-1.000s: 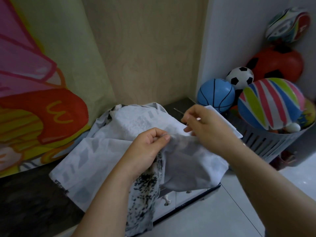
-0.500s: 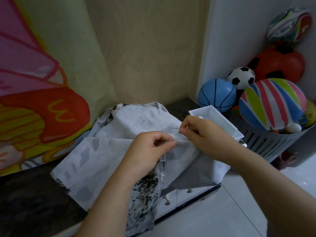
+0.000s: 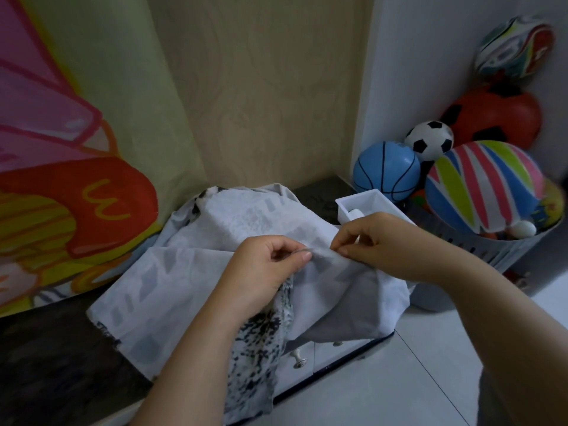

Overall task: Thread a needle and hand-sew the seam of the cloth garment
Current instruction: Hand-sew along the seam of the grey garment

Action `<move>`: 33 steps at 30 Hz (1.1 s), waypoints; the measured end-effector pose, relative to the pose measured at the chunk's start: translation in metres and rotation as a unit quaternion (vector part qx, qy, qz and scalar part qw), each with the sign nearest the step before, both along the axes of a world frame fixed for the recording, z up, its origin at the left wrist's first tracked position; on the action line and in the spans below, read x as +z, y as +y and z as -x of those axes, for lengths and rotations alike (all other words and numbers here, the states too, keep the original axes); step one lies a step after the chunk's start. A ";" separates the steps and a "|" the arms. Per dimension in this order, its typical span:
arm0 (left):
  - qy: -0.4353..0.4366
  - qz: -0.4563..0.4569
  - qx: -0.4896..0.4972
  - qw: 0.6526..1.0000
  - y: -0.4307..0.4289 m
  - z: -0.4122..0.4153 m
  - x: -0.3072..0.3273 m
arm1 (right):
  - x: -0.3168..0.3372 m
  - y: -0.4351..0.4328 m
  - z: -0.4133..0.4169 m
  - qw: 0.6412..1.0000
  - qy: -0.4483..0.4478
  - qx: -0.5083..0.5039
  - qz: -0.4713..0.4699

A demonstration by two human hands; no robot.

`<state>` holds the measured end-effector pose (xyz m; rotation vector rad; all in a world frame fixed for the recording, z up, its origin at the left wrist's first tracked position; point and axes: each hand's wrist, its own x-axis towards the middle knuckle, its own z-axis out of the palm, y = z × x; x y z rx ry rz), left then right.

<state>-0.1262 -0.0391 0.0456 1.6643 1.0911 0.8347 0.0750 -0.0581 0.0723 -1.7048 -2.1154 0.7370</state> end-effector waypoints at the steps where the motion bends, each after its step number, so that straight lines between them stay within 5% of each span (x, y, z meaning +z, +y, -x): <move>1: -0.002 0.001 -0.002 1.000 0.000 0.000 0.000 | 0.000 0.000 0.000 1.000 -0.003 0.000 -0.006; 33: -0.068 0.140 -0.020 0.988 0.002 0.007 0.003 | 0.001 0.001 0.011 0.999 -0.003 -0.003 -0.049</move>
